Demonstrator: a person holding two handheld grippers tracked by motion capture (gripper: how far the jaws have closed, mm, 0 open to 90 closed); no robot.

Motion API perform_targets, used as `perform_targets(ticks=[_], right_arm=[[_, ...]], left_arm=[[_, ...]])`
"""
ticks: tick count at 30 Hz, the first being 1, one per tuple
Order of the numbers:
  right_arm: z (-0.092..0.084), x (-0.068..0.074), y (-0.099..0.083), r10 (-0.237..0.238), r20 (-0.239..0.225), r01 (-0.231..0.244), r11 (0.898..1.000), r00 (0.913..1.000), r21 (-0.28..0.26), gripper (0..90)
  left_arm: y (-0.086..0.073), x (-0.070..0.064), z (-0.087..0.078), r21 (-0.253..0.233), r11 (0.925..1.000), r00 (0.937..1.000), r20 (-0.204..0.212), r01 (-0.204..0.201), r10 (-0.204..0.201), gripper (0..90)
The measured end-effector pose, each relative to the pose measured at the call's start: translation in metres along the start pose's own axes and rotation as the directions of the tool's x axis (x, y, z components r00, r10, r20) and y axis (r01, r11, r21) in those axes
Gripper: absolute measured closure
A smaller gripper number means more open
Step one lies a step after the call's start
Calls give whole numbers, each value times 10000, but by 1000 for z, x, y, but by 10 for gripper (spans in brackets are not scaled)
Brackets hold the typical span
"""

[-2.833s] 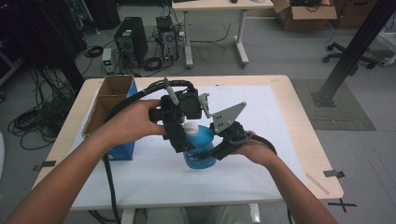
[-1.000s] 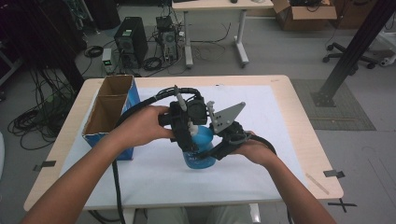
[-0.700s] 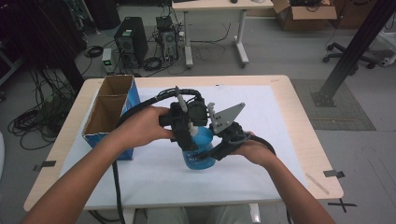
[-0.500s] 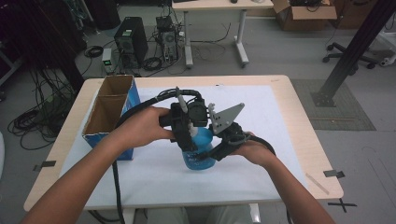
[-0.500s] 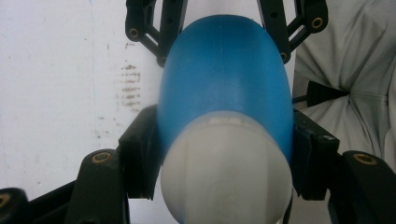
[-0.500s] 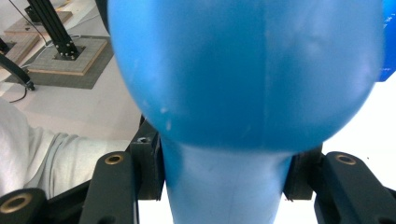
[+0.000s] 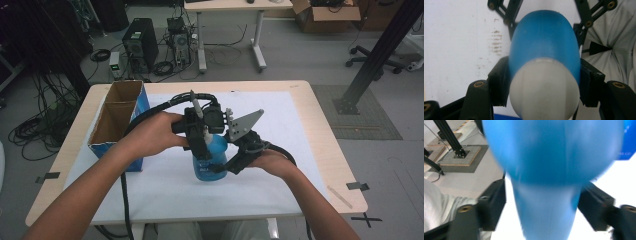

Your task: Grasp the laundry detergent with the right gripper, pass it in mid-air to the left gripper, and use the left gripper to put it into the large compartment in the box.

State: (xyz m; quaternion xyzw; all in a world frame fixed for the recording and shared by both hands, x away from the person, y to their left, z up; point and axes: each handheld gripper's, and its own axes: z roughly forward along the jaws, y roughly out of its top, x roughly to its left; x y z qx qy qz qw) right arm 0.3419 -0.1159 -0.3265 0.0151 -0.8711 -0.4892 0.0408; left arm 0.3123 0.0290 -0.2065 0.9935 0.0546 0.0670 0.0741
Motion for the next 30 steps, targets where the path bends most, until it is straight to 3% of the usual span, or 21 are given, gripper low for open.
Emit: perform_targets(ticks=[4,5,11,12,13,14,17,22,26,27,28,29,30], right_arm=[[-8,0,-9,441,92,-442,9989,9990,122,140],[-11,0,-10,544,223,-548,9983,9983,218,115],[-27,-2,-20,1087,752,-1143,9906,9912,745,63],[-35,-1,-23,1120,955,-1212,9879,9891,968,64],[-35,-1,-23,1120,955,-1212,9879,9891,968,64],[-43,1,-27,1109,1224,-1255,9849,9863,1190,64],[-49,2,-29,1079,1365,-1256,9838,9847,1279,66],[-67,7,-39,1112,1761,-1459,9693,9781,1981,62],[-79,8,-45,1247,2010,-1670,9634,9716,2096,56],[-79,8,-45,1247,2010,-1670,9634,9716,2096,56],[-87,8,-47,1311,2155,-1773,9612,9677,2112,56],[-90,8,-47,1323,2194,-1796,9607,9666,2117,56],[-93,8,-47,1346,2265,-1841,9594,9647,2136,55]], left_arm=[[-1,4,-4,197,9997,9999,-107,113,-111,383],[-4,6,-7,283,9991,9995,-133,301,-298,383],[-13,12,-15,404,9963,9965,-391,757,-742,383],[-17,15,-19,384,9939,9931,-595,1033,-1009,382],[-17,15,-19,384,9939,9931,-595,1033,-1009,383],[-21,20,-24,401,9897,9883,-727,1372,-1340,383],[-25,25,-30,410,9850,9827,-867,1674,-1634,383],[-38,40,-46,442,9619,9573,-1200,2699,-2631,383],[-48,52,-60,446,9408,9346,-1393,3359,-3271,383],[-48,52,-60,446,9408,9346,-1393,3359,-3271,383],[-52,57,-67,433,9293,9222,-1490,3667,-3569,383],[-54,59,-70,409,9238,9159,-1538,3808,-3707,383],[-54,59,-70,409,9238,9159,-1538,3808,-3707,383]])
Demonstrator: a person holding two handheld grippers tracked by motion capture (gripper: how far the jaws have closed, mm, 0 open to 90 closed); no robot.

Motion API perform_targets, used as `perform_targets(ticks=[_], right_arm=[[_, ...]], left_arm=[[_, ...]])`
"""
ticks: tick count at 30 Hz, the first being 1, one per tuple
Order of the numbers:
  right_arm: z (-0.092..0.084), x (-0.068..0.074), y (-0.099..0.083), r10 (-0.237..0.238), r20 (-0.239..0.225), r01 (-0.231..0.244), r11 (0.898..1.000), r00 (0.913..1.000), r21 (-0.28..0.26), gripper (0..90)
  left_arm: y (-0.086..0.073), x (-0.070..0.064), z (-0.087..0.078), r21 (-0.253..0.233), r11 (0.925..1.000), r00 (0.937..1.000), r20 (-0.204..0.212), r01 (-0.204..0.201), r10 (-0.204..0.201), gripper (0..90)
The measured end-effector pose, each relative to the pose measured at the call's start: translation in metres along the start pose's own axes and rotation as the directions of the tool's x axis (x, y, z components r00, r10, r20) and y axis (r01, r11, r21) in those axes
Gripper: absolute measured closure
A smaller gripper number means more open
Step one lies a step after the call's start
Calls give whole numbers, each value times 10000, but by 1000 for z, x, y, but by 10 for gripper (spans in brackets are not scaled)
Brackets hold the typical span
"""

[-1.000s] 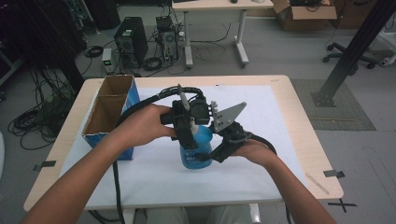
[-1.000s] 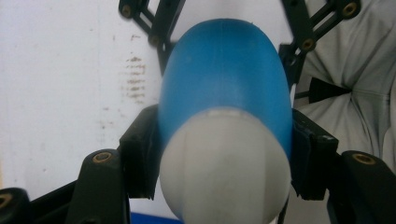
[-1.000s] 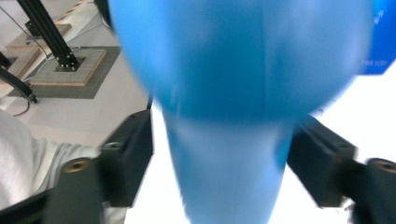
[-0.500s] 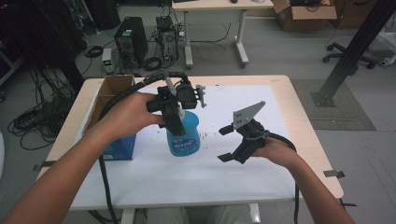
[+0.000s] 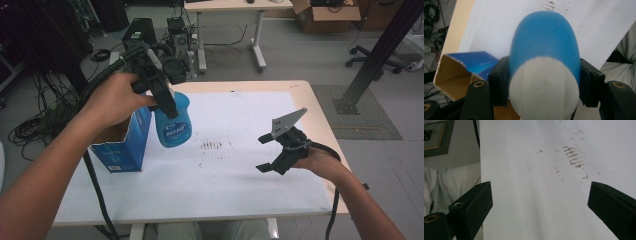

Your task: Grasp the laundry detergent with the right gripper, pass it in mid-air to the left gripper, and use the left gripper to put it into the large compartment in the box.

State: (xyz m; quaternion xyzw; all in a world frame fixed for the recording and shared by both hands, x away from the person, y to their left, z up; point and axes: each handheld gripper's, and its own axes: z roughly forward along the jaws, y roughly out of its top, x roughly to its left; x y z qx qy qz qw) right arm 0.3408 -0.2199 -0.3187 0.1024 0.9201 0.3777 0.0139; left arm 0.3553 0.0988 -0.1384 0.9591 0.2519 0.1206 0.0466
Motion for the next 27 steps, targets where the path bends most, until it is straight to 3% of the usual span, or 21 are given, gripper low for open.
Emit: perform_targets(ticks=[1,5,7,9,13,14,15,16,20,23,24,25,26,27], right_arm=[[-3,-1,-1,13,58,-14,10000,10000,25,53],[-11,-3,-3,90,225,-93,9999,9997,135,50],[-18,-5,-4,299,388,-307,9993,9988,211,25],[-22,-6,-5,296,451,-309,9991,9985,294,24],[-29,-8,-5,325,526,-349,9984,9981,451,23],[-30,-8,-5,313,558,-341,9982,9980,494,23],[-30,-8,-5,313,558,-341,9982,9980,494,23],[-34,-9,-5,329,640,-369,9974,9974,620,23],[-40,-9,-4,245,725,-302,9965,9971,782,23],[-45,-10,-3,146,824,-223,9954,9965,934,23],[-47,-10,-3,120,845,-202,9951,9964,971,24],[-47,-10,-3,120,845,-202,9951,9964,971,24],[-51,-10,-2,89,890,-177,9950,9960,986,24],[-52,-10,-2,84,912,-177,9947,9958,1016,24]], left_arm=[[-1,7,-8,12,9995,9994,-105,321,-321,383],[-3,18,-21,6,9970,9967,-261,770,-769,383],[-5,28,-35,3,9922,9915,-373,1249,-1248,383],[-6,32,-40,-42,9902,9893,-425,1396,-1397,383],[-11,48,-63,-234,9710,9683,-726,2379,-2390,383],[-11,48,-63,-234,9710,9683,-726,2379,-2390,383],[-12,51,-67,-256,9647,9614,-798,2622,-2634,383],[-14,55,-73,-287,9517,9472,-924,3056,-3069,383],[-21,66,-83,-336,9224,9151,-1166,3849,-3861,383],[-27,73,-88,-388,8955,8864,-1295,4433,-4444,383],[-27,73,-88,-388,8955,8864,-1295,4433,-4444,382],[-30,75,-89,-410,8843,8748,-1320,4651,-4662,382],[-35,81,-91,-431,8620,8515,-1381,5051,-5059,382],[-38,83,-92,-426,8517,8407,-1418,5223,-5226,382]])
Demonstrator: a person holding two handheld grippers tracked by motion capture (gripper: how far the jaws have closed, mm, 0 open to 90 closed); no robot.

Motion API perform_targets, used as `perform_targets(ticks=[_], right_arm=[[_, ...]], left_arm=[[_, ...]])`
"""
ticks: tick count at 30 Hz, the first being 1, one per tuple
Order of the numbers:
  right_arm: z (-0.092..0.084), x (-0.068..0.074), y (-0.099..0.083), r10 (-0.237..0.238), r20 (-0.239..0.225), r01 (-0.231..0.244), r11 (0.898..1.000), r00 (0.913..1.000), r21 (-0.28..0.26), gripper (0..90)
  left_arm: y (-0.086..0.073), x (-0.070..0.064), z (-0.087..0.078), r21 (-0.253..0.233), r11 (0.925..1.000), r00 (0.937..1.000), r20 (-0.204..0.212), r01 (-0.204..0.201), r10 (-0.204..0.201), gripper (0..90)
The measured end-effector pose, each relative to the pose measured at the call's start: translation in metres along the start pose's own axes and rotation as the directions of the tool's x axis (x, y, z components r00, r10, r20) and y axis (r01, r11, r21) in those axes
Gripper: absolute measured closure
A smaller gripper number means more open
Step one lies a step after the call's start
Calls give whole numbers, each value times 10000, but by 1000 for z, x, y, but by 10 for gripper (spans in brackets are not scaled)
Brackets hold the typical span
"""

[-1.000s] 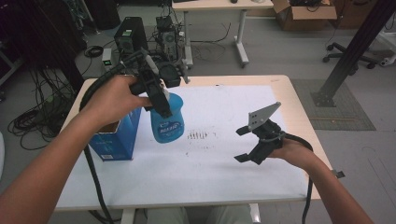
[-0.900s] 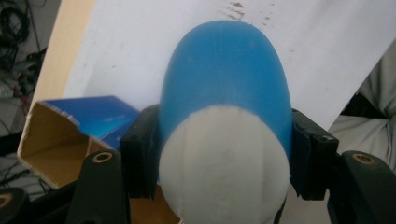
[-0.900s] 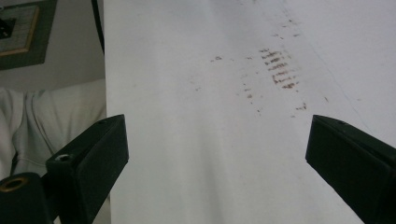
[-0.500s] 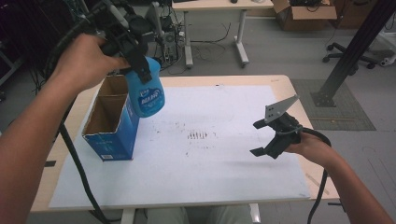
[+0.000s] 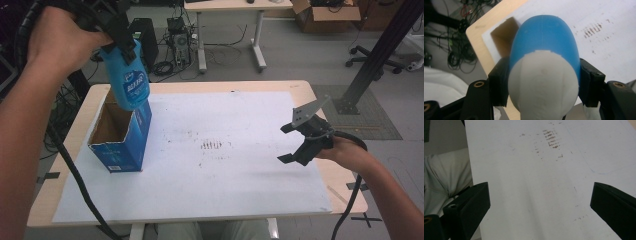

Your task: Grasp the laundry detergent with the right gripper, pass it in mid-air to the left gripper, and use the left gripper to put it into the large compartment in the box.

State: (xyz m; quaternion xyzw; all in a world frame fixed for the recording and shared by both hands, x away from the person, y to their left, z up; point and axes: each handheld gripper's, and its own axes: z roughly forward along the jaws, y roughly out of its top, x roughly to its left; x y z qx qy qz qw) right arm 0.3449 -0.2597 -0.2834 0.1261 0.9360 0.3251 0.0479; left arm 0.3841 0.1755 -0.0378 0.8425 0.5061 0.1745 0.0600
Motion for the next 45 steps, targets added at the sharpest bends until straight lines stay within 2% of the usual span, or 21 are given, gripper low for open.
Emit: perform_targets(ticks=[2,3,4,7,9,10,11,12,17,19,21,22,23,24,31,37,45], right_arm=[[-3,-1,0,-31,45,30,10000,10000,38,24],[-3,-1,0,-31,45,30,10000,10000,38,24],[-5,-1,-1,-36,69,36,9999,10000,100,25],[-6,-3,-3,-19,98,17,9998,10000,188,25],[-7,-3,-3,-15,101,13,9998,9999,197,25],[-7,-4,-5,80,53,-81,9999,10000,152,26],[-7,-4,-5,80,53,-81,9999,10000,152,26],[-7,-4,-6,59,75,-60,9998,10000,192,27],[-8,-4,-7,23,66,-25,9996,10000,280,27],[-9,-5,-7,47,63,-49,9996,10000,288,28],[-10,-6,-7,17,78,-19,9994,10000,338,28],[-10,-6,-7,17,78,-19,9994,10000,338,28],[-10,-6,-7,13,74,-16,9994,10000,356,28],[-10,-6,-7,13,74,-16,9994,10000,356,28],[-12,-7,-9,-18,105,13,9990,9999,447,30],[-13,-8,-12,34,143,-41,9986,9999,530,31],[-13,-9,-13,79,162,-88,9985,9998,535,32]], left_arm=[[-2,7,0,87,9991,9991,-89,427,-426,383],[-2,7,0,87,9991,9991,-89,427,-426,383],[-5,13,-1,126,9964,9963,-192,842,-839,383],[-8,22,-1,170,9904,9901,-326,1375,-1369,383],[-9,25,-2,180,9884,9880,-375,1509,-1501,382],[-12,31,-2,201,9831,9825,-432,1820,-1810,383],[-12,31,-2,201,9831,9825,-432,1820,-1810,383],[-14,36,-2,235,9766,9760,-468,2138,-2126,383],[-21,46,1,267,9631,9622,-578,2680,-2661,383],[-23,48,2,279,9610,9600,-612,2752,-2731,383],[-26,50,9,323,9555,9544,-688,2931,-2904,383],[-26,50,9,323,9555,9544,-688,2931,-2904,383],[-28,52,14,377,9510,9502,-687,3069,-3040,383],[-28,52,14,377,9510,9502,-687,3069,-3040,383],[-35,58,38,479,9395,9393,-709,3393,-3356,383],[-41,62,60,581,9323,9333,-651,3570,-3533,383],[-46,61,77,596,9262,9274,-622,3723,-3688,383]])
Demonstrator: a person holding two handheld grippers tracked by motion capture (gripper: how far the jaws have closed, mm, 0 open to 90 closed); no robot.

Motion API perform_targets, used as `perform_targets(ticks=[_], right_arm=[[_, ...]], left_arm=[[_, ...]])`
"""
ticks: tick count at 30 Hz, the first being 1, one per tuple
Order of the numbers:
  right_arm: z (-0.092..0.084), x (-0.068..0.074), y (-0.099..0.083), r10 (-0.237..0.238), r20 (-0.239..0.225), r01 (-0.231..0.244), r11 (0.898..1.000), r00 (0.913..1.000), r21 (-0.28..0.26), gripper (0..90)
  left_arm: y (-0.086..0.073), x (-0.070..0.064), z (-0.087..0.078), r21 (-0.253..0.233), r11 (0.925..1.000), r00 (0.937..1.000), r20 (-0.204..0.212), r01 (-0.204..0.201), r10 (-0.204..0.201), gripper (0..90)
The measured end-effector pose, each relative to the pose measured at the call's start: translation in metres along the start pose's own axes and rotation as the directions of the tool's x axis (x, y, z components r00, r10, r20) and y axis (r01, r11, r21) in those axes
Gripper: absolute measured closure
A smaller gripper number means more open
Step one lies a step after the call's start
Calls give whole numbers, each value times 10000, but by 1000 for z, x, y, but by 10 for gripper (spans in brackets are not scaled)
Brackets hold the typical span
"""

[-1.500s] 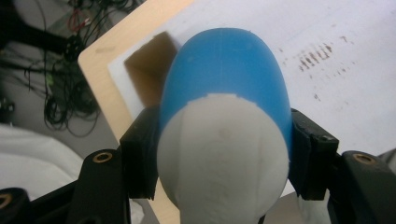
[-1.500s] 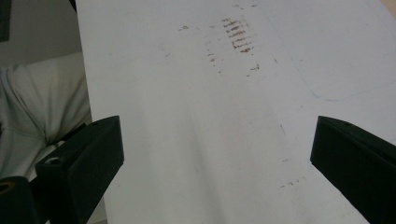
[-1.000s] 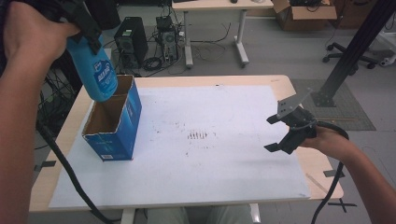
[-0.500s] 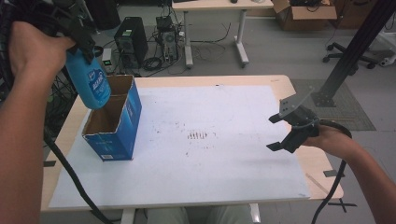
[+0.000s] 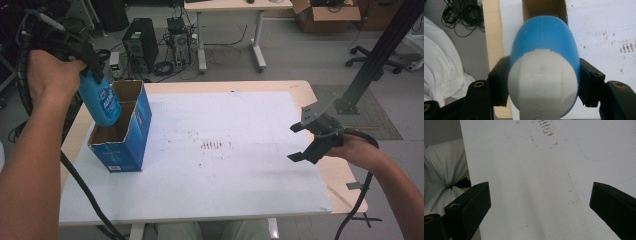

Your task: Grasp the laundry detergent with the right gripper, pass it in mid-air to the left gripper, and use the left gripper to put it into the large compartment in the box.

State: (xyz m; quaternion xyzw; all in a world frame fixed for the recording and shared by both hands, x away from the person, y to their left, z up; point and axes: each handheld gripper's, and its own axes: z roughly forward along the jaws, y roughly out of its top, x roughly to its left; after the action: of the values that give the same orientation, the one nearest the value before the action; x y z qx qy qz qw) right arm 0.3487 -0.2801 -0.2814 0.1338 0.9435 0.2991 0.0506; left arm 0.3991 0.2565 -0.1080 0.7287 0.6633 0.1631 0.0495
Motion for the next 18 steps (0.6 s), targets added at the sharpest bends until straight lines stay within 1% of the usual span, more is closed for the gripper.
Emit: perform_targets(ticks=[13,15,16,18], right_arm=[[1,0,-3,26,38,-25,10000,10000,-43,34],[1,1,-4,39,32,-39,10000,10000,-26,35],[1,1,-4,39,32,-39,10000,10000,-26,35],[1,1,-6,63,32,-63,10000,10000,10,35]], left_arm=[[-3,-5,20,120,9999,10000,17,88,-88,383],[-5,-7,27,129,9998,9999,37,128,-128,383],[-5,-7,27,129,9998,9999,37,128,-128,383],[-6,-10,35,130,9999,9999,14,105,-105,383]])
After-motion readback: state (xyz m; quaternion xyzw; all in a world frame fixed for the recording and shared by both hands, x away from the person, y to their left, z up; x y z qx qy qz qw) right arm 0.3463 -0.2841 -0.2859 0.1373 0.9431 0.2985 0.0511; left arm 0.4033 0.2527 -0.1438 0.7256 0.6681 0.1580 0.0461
